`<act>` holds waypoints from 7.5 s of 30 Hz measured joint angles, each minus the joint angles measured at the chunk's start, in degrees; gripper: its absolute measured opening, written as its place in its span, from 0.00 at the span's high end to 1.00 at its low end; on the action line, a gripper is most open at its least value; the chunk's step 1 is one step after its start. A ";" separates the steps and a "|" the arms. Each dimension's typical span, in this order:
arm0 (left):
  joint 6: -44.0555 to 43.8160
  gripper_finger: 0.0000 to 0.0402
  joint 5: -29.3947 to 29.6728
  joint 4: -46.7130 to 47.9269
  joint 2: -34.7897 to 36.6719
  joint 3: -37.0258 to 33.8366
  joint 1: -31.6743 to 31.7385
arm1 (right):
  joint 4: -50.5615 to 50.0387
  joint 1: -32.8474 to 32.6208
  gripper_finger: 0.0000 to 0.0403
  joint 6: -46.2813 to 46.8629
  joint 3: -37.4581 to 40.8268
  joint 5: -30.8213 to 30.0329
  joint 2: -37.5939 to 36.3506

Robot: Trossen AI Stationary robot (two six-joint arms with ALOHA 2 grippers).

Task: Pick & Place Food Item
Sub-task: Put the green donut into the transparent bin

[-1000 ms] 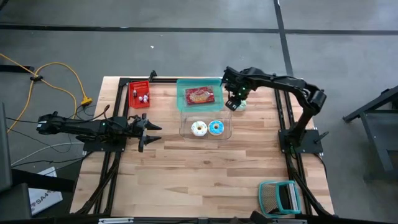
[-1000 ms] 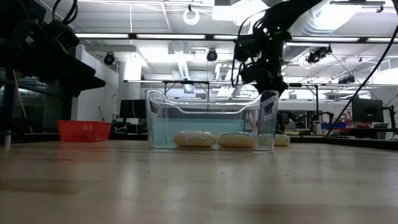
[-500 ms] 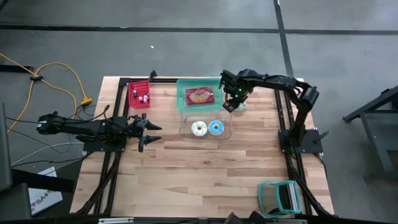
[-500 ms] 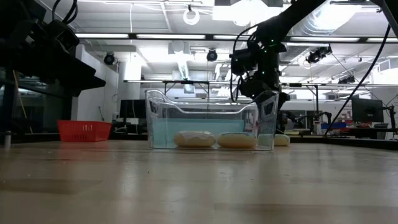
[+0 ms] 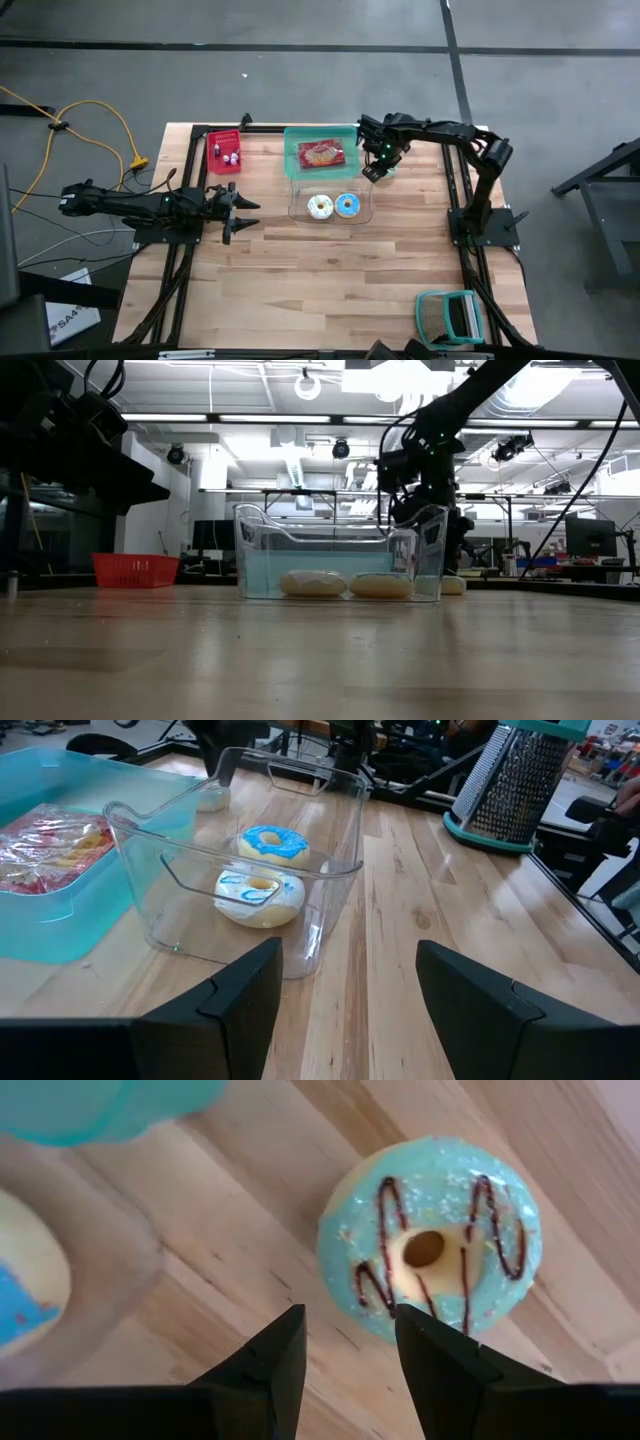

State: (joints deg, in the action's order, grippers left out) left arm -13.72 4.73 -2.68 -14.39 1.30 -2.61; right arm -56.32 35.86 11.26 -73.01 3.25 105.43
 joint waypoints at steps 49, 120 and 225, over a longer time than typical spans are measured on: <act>0.00 0.44 0.00 0.02 -0.02 -0.02 0.00 | 4.95 2.84 0.64 18.14 -0.09 2.20 -0.22; 0.00 0.44 -0.02 0.00 0.00 0.00 0.00 | 6.72 -0.15 0.49 19.09 -0.02 -2.07 4.33; 0.00 0.44 0.00 0.00 -0.01 -0.01 0.01 | 6.32 2.49 0.58 23.73 -0.09 2.04 4.20</act>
State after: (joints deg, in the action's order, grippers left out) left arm -13.72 4.73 -2.68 -14.40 1.29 -2.60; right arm -50.00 38.35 34.99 -73.10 5.29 109.62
